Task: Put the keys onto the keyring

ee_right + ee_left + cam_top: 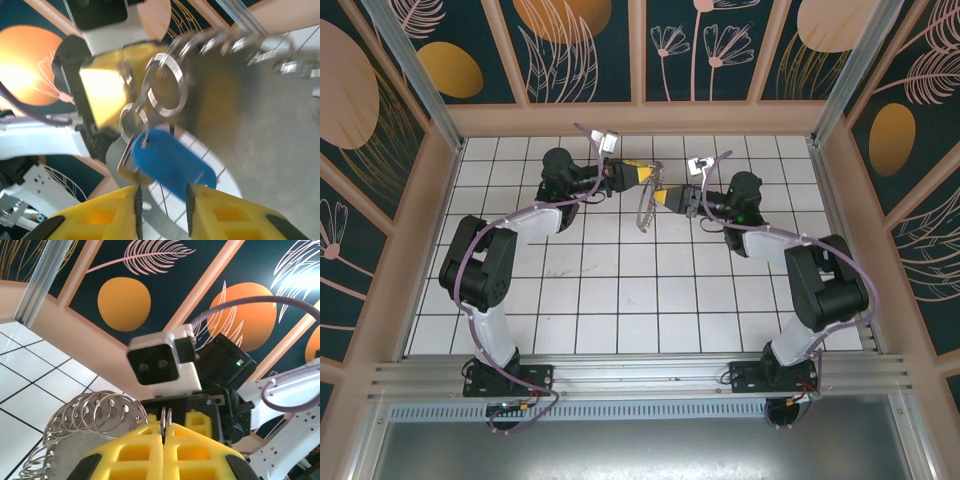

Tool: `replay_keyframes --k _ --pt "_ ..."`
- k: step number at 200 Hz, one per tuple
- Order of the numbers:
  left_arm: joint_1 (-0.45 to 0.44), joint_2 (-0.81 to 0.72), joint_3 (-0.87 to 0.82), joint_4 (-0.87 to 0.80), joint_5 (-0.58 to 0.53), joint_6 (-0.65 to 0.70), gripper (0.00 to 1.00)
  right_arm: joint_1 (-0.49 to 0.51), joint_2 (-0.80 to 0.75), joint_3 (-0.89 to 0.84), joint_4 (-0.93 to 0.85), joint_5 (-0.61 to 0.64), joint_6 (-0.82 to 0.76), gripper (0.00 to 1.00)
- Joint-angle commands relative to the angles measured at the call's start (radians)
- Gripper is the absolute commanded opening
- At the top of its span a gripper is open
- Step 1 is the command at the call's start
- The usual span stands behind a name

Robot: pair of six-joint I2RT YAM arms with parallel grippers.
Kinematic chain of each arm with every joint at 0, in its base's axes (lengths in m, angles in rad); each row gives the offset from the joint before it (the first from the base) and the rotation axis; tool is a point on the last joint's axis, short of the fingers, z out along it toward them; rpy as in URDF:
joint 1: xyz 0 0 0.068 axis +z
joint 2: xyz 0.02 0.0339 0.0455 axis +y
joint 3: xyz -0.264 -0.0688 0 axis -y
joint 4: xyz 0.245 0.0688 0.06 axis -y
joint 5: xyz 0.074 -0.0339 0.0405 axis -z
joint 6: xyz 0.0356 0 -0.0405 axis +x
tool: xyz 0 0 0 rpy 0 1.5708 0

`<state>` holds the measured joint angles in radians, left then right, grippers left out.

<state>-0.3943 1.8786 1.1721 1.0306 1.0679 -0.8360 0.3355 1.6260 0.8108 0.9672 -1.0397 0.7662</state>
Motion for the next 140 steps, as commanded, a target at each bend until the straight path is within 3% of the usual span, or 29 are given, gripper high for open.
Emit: replay_keyframes --k 1,47,92,140 --pt "0.0 -0.049 0.0 0.075 -0.021 -0.013 0.0 -0.014 -0.12 -0.031 -0.162 0.014 -0.152 0.32" --pt "0.0 -0.04 -0.006 0.103 -0.038 -0.045 0.0 -0.042 -0.217 -0.012 -0.123 0.123 -0.09 0.38" --pt "0.0 -0.029 -0.005 0.121 -0.07 -0.098 0.0 -0.037 -0.143 0.045 0.091 0.251 0.104 0.43" --pt "0.0 -0.029 0.003 0.085 -0.089 -0.122 0.0 -0.026 -0.017 0.087 0.285 0.25 0.254 0.43"
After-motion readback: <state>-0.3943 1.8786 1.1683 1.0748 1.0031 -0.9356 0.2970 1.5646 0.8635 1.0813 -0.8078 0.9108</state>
